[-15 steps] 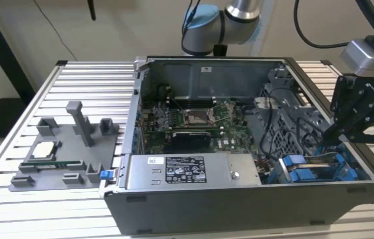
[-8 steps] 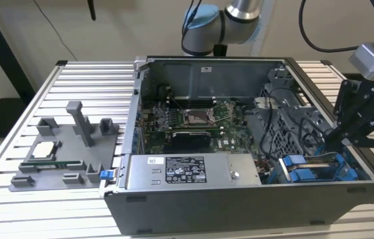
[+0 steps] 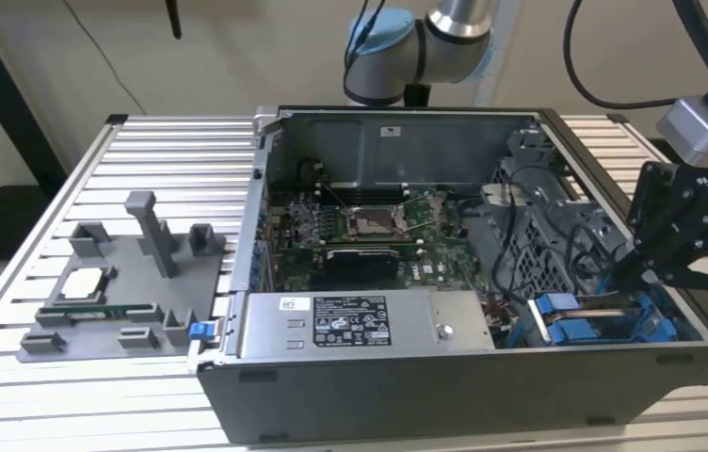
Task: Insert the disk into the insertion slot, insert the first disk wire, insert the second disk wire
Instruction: 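Insert the first disk wire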
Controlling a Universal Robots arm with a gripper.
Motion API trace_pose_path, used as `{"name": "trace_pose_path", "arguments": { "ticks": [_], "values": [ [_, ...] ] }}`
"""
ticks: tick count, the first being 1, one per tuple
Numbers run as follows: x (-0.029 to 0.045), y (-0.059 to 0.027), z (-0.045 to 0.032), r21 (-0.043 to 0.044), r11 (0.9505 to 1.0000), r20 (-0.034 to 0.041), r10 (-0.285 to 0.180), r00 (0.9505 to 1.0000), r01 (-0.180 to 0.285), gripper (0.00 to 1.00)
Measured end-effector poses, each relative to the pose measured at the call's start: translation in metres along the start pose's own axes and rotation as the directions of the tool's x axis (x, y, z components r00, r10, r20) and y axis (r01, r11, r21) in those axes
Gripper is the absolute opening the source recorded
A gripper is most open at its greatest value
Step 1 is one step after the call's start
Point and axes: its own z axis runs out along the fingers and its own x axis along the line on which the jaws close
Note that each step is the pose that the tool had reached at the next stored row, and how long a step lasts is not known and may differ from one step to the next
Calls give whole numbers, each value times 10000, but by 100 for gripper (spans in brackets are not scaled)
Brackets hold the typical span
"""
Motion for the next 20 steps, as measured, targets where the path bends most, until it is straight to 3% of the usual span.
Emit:
{"name": "trace_pose_path", "arguments": {
  "ticks": [4, 9, 20],
  "values": [
    [3, -43, 34, -87, 10000, -10, -10, 10000, 10, 0],
    [1, -105, 49, -438, 9990, -74, 15, 10000, -18, 0],
    [6, -146, 106, -470, 9989, -83, -30, 10000, 26, 0]
  ]
}}
